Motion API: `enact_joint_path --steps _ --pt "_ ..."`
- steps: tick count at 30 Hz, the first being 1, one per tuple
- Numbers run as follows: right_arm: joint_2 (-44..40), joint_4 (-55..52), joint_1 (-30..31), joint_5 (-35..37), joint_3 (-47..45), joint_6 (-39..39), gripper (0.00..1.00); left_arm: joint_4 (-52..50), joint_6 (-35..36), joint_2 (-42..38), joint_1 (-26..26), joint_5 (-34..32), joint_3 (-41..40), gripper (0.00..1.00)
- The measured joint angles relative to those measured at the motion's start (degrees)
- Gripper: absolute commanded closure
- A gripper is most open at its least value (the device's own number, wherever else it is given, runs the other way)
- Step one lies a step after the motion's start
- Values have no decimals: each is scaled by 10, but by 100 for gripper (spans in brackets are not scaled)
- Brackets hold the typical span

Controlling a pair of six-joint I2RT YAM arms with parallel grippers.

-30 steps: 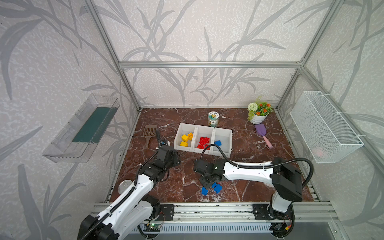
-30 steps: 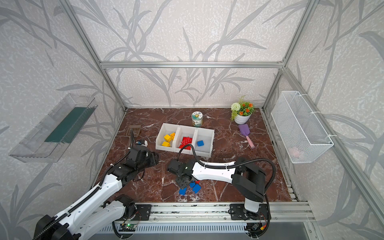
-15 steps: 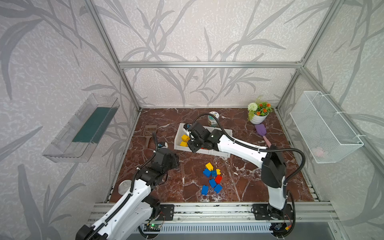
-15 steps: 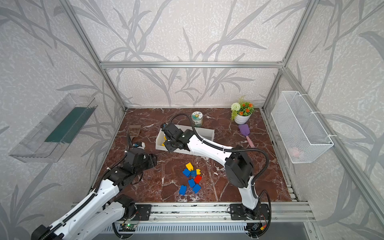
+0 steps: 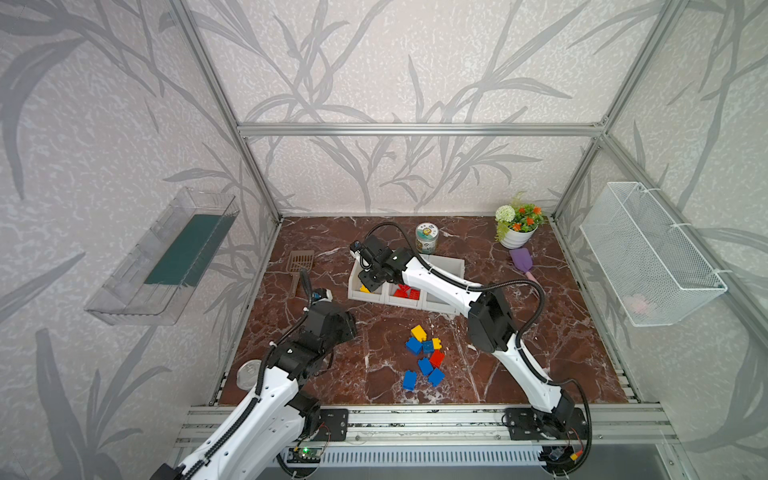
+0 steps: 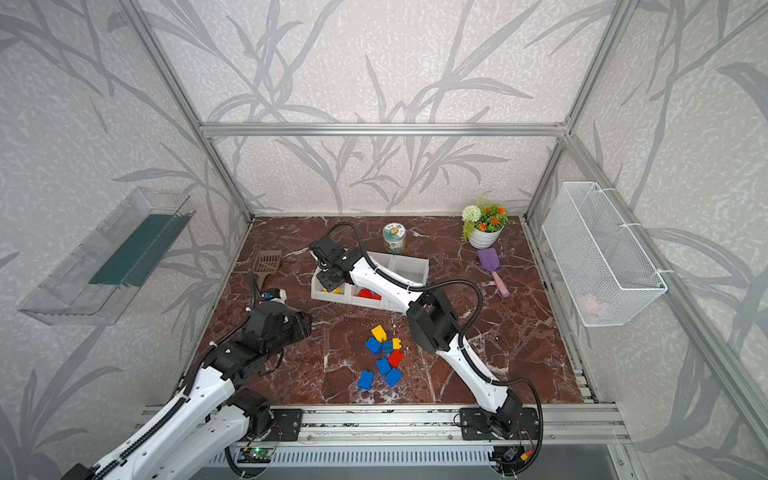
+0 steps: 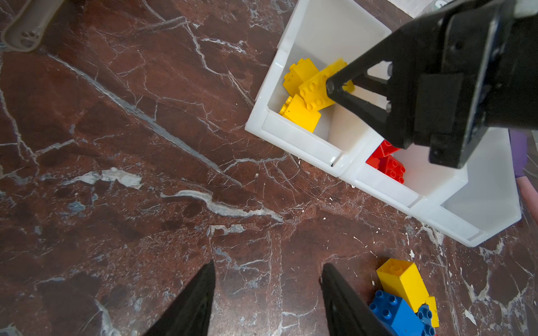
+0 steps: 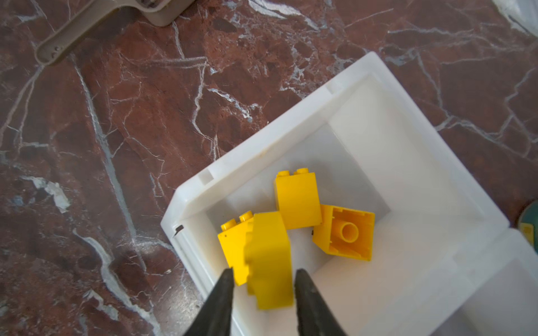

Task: Sort the legos into containers by color
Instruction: Place the lego in the container.

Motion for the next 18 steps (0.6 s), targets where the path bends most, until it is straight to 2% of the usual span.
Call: enact_joint_path --steps 3,12,18 --pt "0 -6 0 0 3 0 50 0 0 1 0 1 0 39" --pt "-11 -25 -4 14 0 -3 49 2 0 5 0 5 -1 39" --pt "-73 -23 -4 23 -54 -7 49 8 4 8 0 20 -3 39"
